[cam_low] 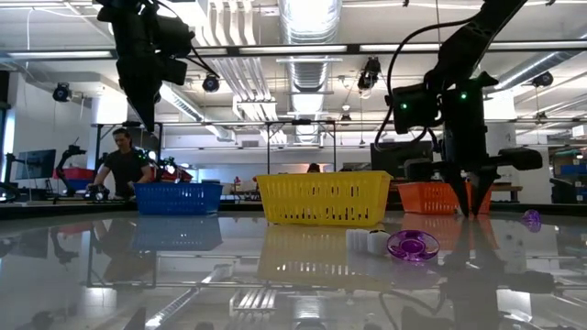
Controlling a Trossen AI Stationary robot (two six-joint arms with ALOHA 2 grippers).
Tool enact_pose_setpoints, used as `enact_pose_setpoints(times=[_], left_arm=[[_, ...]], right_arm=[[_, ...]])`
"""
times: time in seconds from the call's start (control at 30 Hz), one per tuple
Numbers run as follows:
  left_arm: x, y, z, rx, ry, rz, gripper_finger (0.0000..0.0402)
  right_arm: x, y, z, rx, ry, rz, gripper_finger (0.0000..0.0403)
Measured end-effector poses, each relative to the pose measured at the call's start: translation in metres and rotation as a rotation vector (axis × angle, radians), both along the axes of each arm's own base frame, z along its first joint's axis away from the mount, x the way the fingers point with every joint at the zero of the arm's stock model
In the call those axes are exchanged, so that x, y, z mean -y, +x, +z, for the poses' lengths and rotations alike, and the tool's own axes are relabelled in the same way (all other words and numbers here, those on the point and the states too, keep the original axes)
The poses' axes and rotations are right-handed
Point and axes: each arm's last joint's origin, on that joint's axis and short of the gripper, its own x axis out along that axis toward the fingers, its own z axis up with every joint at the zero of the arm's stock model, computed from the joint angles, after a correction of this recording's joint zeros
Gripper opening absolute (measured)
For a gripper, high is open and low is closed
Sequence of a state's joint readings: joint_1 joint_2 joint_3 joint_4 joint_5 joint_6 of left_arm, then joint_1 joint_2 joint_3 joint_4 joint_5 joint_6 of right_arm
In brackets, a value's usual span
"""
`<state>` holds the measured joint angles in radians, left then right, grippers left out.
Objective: Sort Halloween decoration
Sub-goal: Put the white skeleton toy into the orange bin
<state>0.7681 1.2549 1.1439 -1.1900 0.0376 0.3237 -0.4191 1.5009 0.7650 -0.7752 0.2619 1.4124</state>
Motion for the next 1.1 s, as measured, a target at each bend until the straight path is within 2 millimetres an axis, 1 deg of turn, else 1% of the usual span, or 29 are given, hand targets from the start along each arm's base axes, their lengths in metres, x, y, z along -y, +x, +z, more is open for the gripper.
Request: enact_pose_setpoints(times=[0.13, 0.2, 0.47, 0.63, 0.77, 0.97, 1.1], left_arm=[[0.0, 0.0, 0.0, 0.0, 0.0, 0.001, 0.0107], [0.0, 0.0, 0.0, 0.0, 0.0, 0.0, 0.0107], [0.0, 0.0, 0.0, 0.0, 0.0, 0.001, 0.0107], [0.0, 0.0, 0.0, 0.0, 0.0, 0.0, 0.0107], [0.0, 0.0, 0.0, 0.0, 0.0, 0.001, 0.0107], [0.0, 0.0, 0.0, 0.0, 0.0, 0.001, 0.0107], [0.0, 0.0, 0.0, 0.0, 0.0, 0.001, 0.0107]], right_arm=[[0.0, 0.0, 0.0, 0.0, 0.0, 0.0, 0.0015], [0.0, 0.0, 0.0, -0.002, -0.001, 0.001, 0.001], [-0.003, -0.001, 0.004, 0.015, 0.012, 0.024, 0.0009], [-0.006, -0.001, 0.009, 0.072, 0.086, 0.056, 0.0011], [-0.007, 0.0, 0.01, 0.086, 0.109, 0.078, 0.0031], [-0.008, 0.0, 0.011, 0.095, 0.128, 0.133, 0.0085], [-0.006, 0.0, 0.011, 0.049, 0.093, 0.256, 0.0113]])
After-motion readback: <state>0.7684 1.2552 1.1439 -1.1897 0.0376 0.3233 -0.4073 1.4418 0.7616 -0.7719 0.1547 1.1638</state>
